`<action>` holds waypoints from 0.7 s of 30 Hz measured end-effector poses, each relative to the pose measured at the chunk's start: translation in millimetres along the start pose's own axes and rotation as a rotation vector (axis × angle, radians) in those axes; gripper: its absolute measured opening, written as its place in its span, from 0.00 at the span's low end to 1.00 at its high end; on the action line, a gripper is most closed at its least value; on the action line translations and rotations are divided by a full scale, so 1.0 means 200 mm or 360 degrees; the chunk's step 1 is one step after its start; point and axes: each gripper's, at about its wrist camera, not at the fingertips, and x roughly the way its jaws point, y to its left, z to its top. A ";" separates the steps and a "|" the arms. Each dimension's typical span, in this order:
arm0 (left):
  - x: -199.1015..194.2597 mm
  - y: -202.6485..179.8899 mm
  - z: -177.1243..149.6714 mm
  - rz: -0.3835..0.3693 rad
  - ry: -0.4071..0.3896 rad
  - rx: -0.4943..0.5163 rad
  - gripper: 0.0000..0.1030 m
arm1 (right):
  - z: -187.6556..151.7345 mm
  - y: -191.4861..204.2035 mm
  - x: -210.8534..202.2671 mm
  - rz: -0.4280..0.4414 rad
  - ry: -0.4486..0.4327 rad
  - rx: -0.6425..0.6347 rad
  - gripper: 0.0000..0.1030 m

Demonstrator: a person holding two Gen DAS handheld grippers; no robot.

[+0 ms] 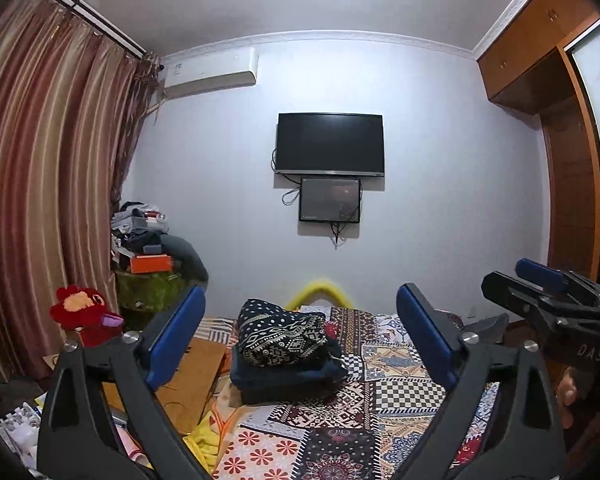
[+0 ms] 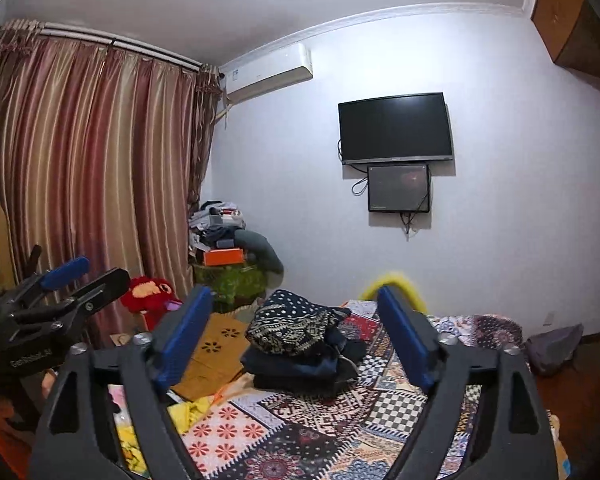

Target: Fold large clothes

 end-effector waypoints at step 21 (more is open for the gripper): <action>0.05 0.02 -0.09 0.0037 0.0092 -0.0052 0.98 | -0.07 -0.02 -0.03 -0.0041 0.0085 0.0037 0.85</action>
